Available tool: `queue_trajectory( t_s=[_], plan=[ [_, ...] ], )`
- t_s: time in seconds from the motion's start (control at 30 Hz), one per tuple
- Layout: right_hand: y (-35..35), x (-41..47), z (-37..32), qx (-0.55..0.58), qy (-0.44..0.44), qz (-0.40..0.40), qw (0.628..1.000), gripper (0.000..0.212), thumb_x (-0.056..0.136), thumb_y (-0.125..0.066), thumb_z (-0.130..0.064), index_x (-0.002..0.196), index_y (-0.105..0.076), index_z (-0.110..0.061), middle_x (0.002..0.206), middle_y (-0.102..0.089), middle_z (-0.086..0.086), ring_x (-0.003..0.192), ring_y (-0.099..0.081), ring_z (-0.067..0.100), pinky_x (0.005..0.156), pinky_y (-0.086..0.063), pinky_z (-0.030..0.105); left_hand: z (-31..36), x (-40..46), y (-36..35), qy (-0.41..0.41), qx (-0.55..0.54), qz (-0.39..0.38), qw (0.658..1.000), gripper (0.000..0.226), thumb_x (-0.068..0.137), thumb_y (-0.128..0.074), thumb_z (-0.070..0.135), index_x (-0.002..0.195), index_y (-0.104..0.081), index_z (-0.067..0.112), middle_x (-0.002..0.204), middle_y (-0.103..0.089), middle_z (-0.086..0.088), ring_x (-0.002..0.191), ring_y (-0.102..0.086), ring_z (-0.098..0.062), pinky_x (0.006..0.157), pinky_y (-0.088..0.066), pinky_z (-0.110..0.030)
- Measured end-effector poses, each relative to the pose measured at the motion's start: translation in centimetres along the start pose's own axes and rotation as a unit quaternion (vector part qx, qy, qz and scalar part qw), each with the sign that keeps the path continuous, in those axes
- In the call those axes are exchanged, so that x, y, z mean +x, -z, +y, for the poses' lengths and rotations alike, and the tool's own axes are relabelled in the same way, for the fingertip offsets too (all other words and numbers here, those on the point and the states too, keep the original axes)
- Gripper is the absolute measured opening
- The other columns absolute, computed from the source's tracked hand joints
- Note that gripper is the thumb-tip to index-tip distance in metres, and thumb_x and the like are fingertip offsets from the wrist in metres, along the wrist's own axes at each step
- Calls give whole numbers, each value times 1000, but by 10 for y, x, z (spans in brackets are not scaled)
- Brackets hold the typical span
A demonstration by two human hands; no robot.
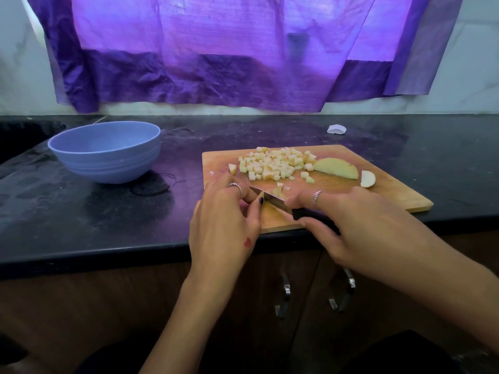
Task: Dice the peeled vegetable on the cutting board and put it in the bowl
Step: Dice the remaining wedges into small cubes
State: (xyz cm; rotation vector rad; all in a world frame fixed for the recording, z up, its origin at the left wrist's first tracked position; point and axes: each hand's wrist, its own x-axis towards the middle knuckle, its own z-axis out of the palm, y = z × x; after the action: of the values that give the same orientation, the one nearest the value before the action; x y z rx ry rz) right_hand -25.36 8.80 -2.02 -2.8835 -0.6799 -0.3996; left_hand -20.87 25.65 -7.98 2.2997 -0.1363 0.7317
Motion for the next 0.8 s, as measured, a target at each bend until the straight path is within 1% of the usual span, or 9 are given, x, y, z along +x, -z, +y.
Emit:
queue_trajectory(
  t_s=[0.03, 0.1, 0.17, 0.2, 0.33, 0.47, 0.6, 0.73, 0.8],
  plan=[
    [-1, -2, 2, 16, -10, 15, 1000, 29, 95, -42, -41, 124, -44, -45, 83, -55, -17, 71, -50, 1, 60, -40, 22, 1, 0, 0, 1, 7, 1, 1000, 24, 86, -65, 33, 67, -57, 20, 104, -53, 12, 89, -59, -13, 71, -51, -39],
    [-5, -4, 5, 38, -30, 59, 997, 32, 94, -44, -41, 126, -47, -44, 69, -49, -17, 60, -44, 3, 52, -31, 21, 1, 0, 0, -2, 19, 2, 1000, 28, 87, -64, 34, 65, -54, 21, 107, -53, 12, 90, -58, -12, 71, -49, -37],
    [-8, -3, 3, 55, -29, 88, 994, 34, 92, -45, -41, 126, -50, -42, 67, -52, -16, 54, -42, 2, 50, -30, 20, 1, 0, 0, -8, 26, 2, 1000, 29, 87, -64, 34, 64, -52, 22, 104, -52, 12, 92, -56, -10, 71, -47, -35],
    [-10, -3, 2, 64, -21, 90, 994, 34, 92, -46, -41, 126, -51, -41, 71, -55, -15, 53, -41, 1, 51, -31, 20, 2, 0, 1, -9, 26, 2, 1000, 29, 87, -64, 34, 64, -51, 22, 102, -51, 12, 91, -55, -10, 71, -46, -34],
    [-11, -3, -5, 77, -12, 70, 994, 36, 95, -42, -42, 130, -47, -41, 88, -64, -10, 64, -48, 2, 62, -40, 23, 2, 0, 1, -8, 15, -1, 1000, 22, 87, -64, 31, 69, -58, 21, 100, -49, 13, 93, -55, -9, 72, -44, -33],
    [-12, -3, -6, 70, -11, 67, 995, 36, 95, -42, -42, 131, -45, -42, 78, -58, -11, 57, -43, 2, 54, -29, 15, -3, 0, 1, -23, 2, -8, 1000, 16, 87, -64, 28, 74, -65, 19, 106, -54, 11, 96, -53, -9, 77, -51, -40],
    [-13, -1, -5, 59, -23, 49, 997, 37, 95, -41, -43, 132, -42, -44, 77, -55, -12, 57, -39, 1, 54, -30, 19, -7, 2, 1, -37, -7, -12, 999, 12, 86, -64, 23, 77, -68, 16, 106, -57, 8, 99, -51, -11, 80, -50, -38],
    [-10, 4, -6, 48, -23, 29, 998, 35, 96, -44, -39, 130, -45, -42, 66, -35, -18, 56, -31, -1, 52, -24, 16, -10, 4, 0, -44, -31, -9, 999, 7, 84, -65, 19, 79, -70, 17, 101, -57, 7, 94, -53, -10, 76, -53, -39],
    [-11, 7, -8, 46, -23, 12, 999, 35, 96, -44, -39, 131, -44, -41, 67, -34, -18, 58, -32, -2, 51, -25, 16, -10, 4, 0, -43, -31, -12, 999, 8, 84, -65, 19, 77, -70, 17, 99, -57, 8, 97, -53, -13, 76, -53, -40]
  ],
)
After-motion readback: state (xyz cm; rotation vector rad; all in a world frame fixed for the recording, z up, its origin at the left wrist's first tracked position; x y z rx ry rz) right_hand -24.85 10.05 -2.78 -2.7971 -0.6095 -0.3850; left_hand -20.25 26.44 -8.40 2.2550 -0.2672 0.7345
